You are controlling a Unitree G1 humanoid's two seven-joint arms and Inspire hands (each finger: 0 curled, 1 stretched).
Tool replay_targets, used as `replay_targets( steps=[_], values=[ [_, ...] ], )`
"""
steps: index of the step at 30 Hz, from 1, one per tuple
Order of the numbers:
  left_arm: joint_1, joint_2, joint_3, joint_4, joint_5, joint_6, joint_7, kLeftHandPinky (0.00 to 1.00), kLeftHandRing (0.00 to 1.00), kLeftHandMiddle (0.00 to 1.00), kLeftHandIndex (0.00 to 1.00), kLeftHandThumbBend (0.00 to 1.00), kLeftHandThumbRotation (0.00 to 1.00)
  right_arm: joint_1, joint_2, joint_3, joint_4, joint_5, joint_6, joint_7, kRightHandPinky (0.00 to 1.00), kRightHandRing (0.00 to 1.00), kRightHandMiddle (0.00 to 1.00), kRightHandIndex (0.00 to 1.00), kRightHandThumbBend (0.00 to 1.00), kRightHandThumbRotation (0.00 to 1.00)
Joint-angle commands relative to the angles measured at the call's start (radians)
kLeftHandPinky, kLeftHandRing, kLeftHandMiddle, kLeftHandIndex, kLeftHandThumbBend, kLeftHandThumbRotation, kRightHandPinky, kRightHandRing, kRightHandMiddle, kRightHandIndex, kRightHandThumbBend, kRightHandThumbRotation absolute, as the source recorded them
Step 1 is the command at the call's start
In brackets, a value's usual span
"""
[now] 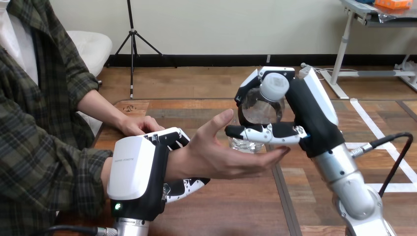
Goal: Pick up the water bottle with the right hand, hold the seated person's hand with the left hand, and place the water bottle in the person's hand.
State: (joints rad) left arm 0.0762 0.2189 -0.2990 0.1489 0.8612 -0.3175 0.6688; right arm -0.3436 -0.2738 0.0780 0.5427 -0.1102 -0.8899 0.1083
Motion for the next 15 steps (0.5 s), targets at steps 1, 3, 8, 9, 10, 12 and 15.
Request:
replay_targets(
  steps=[1, 3, 8, 9, 10, 12, 15],
  values=[
    [-0.065, -0.015, -0.034, -0.016, 0.002, -0.038, 0.006, 0.26, 0.30, 0.34, 0.36, 0.93, 0.00, -0.013, 0.003, -0.016, -0.090, 0.057, -0.006, 0.024, 0.39, 0.40, 0.40, 0.39, 0.72, 0.00],
    [-0.065, -0.015, -0.033, -0.015, -0.001, -0.038, 0.003, 0.26, 0.30, 0.34, 0.36, 0.93, 0.00, -0.005, 0.004, -0.014, -0.100, 0.072, -0.008, 0.039, 0.39, 0.40, 0.40, 0.39, 0.72, 0.00],
    [-0.064, -0.015, -0.032, -0.015, -0.006, -0.040, -0.001, 0.26, 0.30, 0.34, 0.36, 0.92, 0.00, 0.012, 0.006, -0.012, -0.123, 0.101, -0.010, 0.067, 0.38, 0.41, 0.40, 0.39, 0.71, 0.00],
    [-0.065, -0.014, -0.032, -0.013, -0.007, -0.042, 0.001, 0.26, 0.30, 0.34, 0.36, 0.92, 0.00, 0.018, 0.007, -0.012, -0.131, 0.104, -0.010, 0.072, 0.38, 0.41, 0.40, 0.39, 0.71, 0.00],
    [-0.066, -0.014, -0.032, -0.012, -0.007, -0.044, 0.003, 0.26, 0.30, 0.34, 0.37, 0.92, 0.00, 0.021, 0.007, -0.012, -0.136, 0.106, -0.010, 0.076, 0.38, 0.40, 0.40, 0.39, 0.71, 0.00],
    [-0.067, -0.013, -0.032, -0.011, -0.007, -0.045, 0.005, 0.26, 0.30, 0.34, 0.37, 0.92, 0.00, 0.029, 0.008, -0.012, -0.147, 0.108, -0.011, 0.082, 0.38, 0.40, 0.39, 0.39, 0.72, 0.00],
    [-0.067, -0.013, -0.032, -0.011, -0.005, -0.043, 0.005, 0.26, 0.30, 0.34, 0.37, 0.92, 0.00, 0.041, 0.009, -0.013, -0.164, 0.107, -0.011, 0.087, 0.37, 0.40, 0.39, 0.39, 0.73, 0.00]
  ],
)
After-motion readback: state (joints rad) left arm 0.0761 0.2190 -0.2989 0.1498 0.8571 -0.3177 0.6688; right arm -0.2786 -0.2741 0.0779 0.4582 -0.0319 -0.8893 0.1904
